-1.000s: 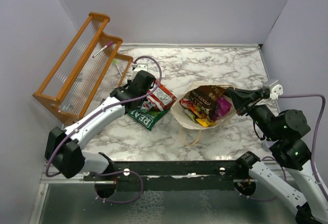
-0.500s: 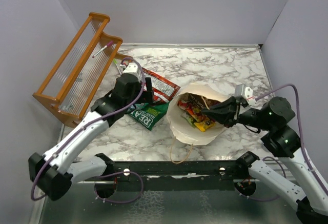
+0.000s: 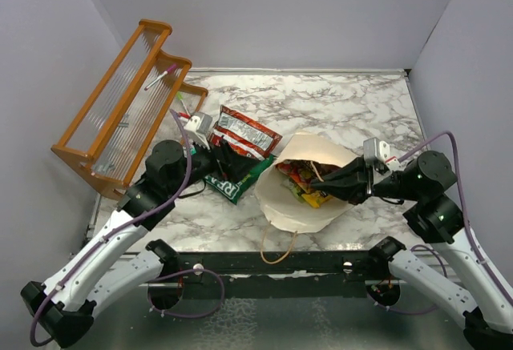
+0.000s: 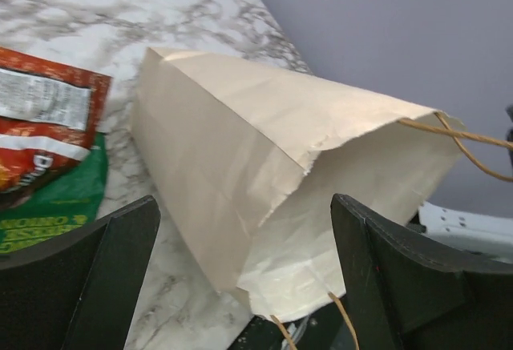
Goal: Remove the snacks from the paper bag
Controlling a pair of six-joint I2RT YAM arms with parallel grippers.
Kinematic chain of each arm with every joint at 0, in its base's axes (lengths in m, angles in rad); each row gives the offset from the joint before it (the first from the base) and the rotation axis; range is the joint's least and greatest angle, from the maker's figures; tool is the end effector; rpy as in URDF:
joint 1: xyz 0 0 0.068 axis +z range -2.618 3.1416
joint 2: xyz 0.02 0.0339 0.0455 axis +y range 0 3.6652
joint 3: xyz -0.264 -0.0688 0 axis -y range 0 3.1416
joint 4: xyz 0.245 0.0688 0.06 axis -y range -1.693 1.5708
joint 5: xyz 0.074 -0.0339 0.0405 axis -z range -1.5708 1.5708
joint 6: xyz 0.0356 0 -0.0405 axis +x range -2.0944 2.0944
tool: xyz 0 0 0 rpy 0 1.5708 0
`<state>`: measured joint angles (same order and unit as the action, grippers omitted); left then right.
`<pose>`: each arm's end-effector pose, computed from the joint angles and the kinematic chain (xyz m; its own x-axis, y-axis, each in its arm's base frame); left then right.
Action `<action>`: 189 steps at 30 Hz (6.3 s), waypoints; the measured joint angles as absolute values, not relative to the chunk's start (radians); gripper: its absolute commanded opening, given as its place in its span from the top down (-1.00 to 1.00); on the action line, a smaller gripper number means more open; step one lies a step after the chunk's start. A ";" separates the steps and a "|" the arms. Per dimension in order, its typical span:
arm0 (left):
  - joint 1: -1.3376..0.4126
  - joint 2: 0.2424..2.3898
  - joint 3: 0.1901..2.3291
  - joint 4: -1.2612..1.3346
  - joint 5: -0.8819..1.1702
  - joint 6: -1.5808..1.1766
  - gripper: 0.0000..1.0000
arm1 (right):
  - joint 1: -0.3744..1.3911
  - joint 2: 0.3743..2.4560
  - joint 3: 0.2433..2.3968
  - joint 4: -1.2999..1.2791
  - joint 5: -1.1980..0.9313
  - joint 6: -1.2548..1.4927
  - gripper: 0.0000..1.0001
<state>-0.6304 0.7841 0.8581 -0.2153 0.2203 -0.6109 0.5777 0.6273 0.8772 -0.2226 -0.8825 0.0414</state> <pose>0.1413 -0.1128 0.3626 -0.5234 -0.3110 -0.7933 0.5491 0.5889 -0.5931 0.0900 0.0915 0.3898 -0.0183 0.0195 -0.9996 -0.9937 0.1098 0.0203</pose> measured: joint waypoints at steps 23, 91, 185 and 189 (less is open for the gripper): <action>-1.358 1.093 0.813 0.096 -0.206 -0.266 -0.07 | 0.578 0.566 0.857 -0.214 -0.808 0.073 0.96; -1.317 1.472 0.873 0.539 -0.576 0.014 1.00 | 0.584 0.495 0.865 -0.212 -0.310 0.211 0.96; -1.283 1.257 0.893 0.275 -0.060 -0.084 -0.96 | 0.587 0.516 0.984 -0.273 -0.406 0.252 0.96; -1.292 1.275 0.905 0.239 -0.183 0.077 -0.96 | 0.587 0.511 0.984 -0.274 -0.398 0.237 0.96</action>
<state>-1.2919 1.2747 0.9047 0.2386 -0.1825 0.0769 0.5869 0.5114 0.9836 -0.2745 -0.3985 0.2371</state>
